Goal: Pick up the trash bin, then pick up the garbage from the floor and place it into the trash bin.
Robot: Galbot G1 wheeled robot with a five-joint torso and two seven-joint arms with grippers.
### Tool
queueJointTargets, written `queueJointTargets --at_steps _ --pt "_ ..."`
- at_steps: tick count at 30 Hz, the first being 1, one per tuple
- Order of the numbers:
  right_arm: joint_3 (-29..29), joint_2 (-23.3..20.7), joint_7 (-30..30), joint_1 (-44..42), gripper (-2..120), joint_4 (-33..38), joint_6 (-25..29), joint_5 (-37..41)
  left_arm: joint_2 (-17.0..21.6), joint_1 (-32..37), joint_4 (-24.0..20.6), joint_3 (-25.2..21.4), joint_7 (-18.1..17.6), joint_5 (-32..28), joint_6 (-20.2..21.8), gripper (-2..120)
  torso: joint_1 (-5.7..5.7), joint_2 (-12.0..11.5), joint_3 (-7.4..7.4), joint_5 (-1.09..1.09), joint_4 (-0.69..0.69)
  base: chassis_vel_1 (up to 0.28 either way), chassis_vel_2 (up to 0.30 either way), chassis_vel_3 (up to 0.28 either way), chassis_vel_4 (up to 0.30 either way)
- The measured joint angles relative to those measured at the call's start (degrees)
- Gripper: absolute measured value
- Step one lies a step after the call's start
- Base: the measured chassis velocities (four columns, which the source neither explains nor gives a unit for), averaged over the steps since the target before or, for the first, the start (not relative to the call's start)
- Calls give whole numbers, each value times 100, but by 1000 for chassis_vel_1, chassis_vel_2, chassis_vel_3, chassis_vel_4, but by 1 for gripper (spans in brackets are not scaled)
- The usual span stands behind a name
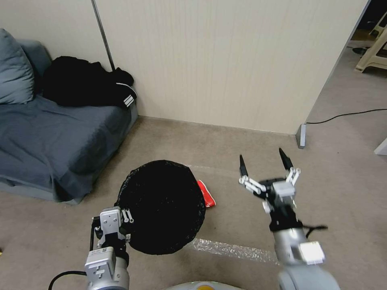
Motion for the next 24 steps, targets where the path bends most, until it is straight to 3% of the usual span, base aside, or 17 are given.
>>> queueJointTargets --at_steps 2,3,7,15,24 --pt "-85 -280 55 445 100 -86 -714 670 -35 7 0 -8 59 63 2 0 0 0 0 0 1 0 0 0 0" --pt "-85 -280 55 445 100 -86 -714 670 -35 7 0 -8 59 63 2 0 0 0 0 0 1 0 0 0 0" --pt "-309 -552 107 1196 100 -499 -1529 1748 -121 30 0 -27 102 207 41 0 0 0 0 -1 0 0 0 0 0" --pt "-921 -720 46 1863 100 -1412 -1947 2532 -220 64 0 -18 110 365 44 0 0 0 0 -1 0 0 0 0 0" --pt "-1565 -882 -14 2379 100 -2514 -2275 2741 -255 53 1 -12 110 365 51 0 0 0 0 -1 0 0 0 0 0"
